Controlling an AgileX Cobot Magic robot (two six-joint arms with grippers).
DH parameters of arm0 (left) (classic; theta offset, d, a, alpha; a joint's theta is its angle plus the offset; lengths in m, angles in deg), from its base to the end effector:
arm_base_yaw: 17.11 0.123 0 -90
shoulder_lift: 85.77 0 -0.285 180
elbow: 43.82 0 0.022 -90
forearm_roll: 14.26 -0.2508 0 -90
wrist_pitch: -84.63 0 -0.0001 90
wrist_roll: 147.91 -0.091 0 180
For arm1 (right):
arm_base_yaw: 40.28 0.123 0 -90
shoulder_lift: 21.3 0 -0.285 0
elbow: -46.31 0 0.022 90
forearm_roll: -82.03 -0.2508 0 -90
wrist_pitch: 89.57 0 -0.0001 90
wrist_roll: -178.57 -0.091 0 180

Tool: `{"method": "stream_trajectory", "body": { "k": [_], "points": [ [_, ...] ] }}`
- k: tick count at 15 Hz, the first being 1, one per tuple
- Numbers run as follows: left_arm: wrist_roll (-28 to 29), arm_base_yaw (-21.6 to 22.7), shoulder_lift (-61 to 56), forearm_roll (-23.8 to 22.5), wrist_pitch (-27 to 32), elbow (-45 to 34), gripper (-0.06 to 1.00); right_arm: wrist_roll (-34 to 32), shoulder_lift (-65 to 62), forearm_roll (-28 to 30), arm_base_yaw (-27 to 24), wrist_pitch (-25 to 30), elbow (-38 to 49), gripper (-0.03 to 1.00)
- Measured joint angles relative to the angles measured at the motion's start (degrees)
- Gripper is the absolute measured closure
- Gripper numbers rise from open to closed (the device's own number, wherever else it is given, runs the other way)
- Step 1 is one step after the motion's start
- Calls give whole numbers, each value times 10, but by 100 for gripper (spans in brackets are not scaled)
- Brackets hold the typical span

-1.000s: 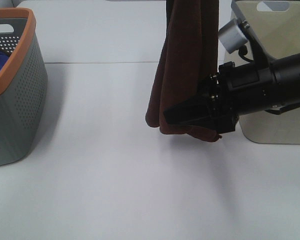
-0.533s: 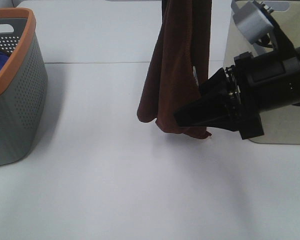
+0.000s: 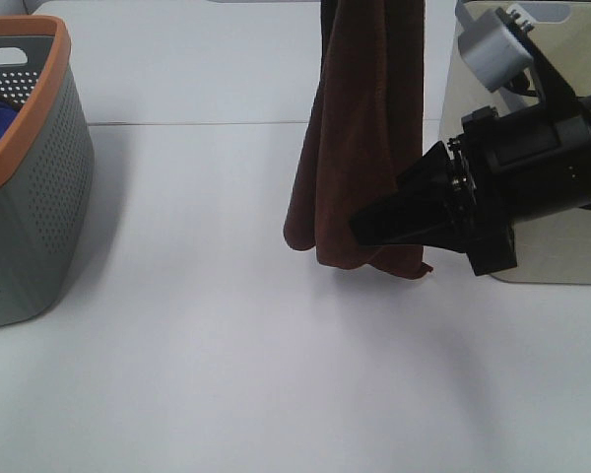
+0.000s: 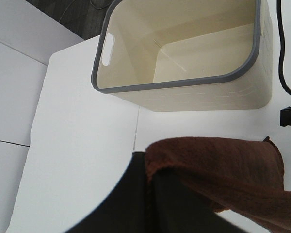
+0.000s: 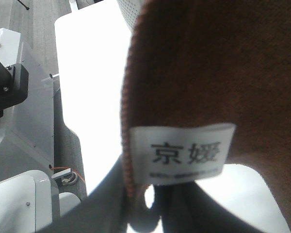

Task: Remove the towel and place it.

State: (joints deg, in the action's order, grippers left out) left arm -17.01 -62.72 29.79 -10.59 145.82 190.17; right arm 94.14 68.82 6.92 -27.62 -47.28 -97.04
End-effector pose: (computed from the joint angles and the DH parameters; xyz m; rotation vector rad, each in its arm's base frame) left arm 0.2828 -0.2962 0.4697 1.5747 1.4506 -0.0425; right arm 0.2398 0.1146 0.2226 -1.0314 2.0528 0.7445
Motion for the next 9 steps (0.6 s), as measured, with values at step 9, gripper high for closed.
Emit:
{"method": "stream_trajectory", "body": {
  "k": [9],
  "points": [
    [123,0,0,-74,45,-10,94,-141,-54,70,0,-11,0,97]
  ]
}}
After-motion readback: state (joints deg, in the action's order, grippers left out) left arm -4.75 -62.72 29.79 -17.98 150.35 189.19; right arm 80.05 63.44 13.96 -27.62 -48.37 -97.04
